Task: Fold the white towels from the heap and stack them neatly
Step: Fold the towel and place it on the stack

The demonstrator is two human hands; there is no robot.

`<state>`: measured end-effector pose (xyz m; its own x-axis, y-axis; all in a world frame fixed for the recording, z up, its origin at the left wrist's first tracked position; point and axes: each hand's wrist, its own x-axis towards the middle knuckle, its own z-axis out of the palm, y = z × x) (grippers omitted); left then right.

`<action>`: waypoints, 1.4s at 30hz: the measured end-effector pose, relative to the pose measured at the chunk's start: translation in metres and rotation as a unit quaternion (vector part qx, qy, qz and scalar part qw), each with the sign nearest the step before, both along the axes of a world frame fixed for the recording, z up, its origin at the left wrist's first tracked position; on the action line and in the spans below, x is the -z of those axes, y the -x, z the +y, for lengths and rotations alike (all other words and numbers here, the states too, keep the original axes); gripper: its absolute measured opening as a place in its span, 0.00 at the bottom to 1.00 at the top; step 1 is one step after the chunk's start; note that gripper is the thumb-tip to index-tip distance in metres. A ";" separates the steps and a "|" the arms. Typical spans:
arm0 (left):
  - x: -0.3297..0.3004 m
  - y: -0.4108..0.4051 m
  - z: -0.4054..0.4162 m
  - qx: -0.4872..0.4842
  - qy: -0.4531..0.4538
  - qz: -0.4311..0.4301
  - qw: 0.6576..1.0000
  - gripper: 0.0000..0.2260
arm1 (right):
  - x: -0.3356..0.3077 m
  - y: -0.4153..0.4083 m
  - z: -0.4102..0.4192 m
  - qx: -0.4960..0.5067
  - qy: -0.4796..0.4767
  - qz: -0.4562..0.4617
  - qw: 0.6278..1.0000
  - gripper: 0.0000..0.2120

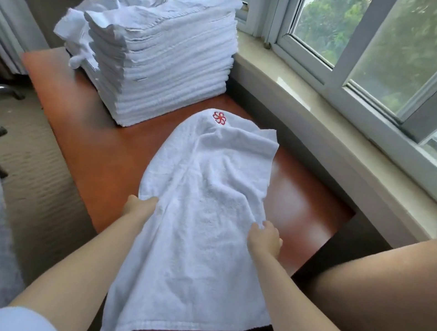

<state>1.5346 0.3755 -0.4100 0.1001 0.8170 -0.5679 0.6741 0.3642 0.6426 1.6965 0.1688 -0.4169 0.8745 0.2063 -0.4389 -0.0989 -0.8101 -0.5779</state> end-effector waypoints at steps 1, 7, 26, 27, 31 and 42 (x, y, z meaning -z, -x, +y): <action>0.002 -0.008 0.010 -0.021 0.001 -0.004 1.000 0.29 | 0.001 -0.013 0.009 0.021 -0.018 0.003 1.000 0.21; 0.015 -0.042 0.049 -0.039 0.062 0.026 0.997 0.20 | 0.010 -0.073 0.061 0.093 -0.088 0.092 0.987 0.20; -0.050 0.021 -0.010 -0.373 -0.198 -0.092 0.902 0.16 | -0.040 0.008 -0.002 0.353 -0.100 -0.122 0.922 0.18; -0.058 0.024 -0.018 -0.392 -0.185 -0.114 0.894 0.16 | -0.047 0.014 -0.005 0.366 -0.131 -0.112 0.915 0.18; -0.091 0.037 -0.041 -0.426 -0.204 -0.214 0.855 0.15 | -0.081 0.037 -0.009 0.387 -0.311 -0.149 0.855 0.18; -0.167 0.013 -0.032 -0.390 -0.393 -0.406 0.727 0.10 | -0.150 0.029 0.035 0.247 -0.504 -0.408 0.720 0.10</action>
<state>1.5214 0.3433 -0.2429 -0.5256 0.8457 0.0920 -0.2583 -0.2617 0.9299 1.6672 0.2037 -0.2671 0.8326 -0.3636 0.4178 0.4748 0.0800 -0.8764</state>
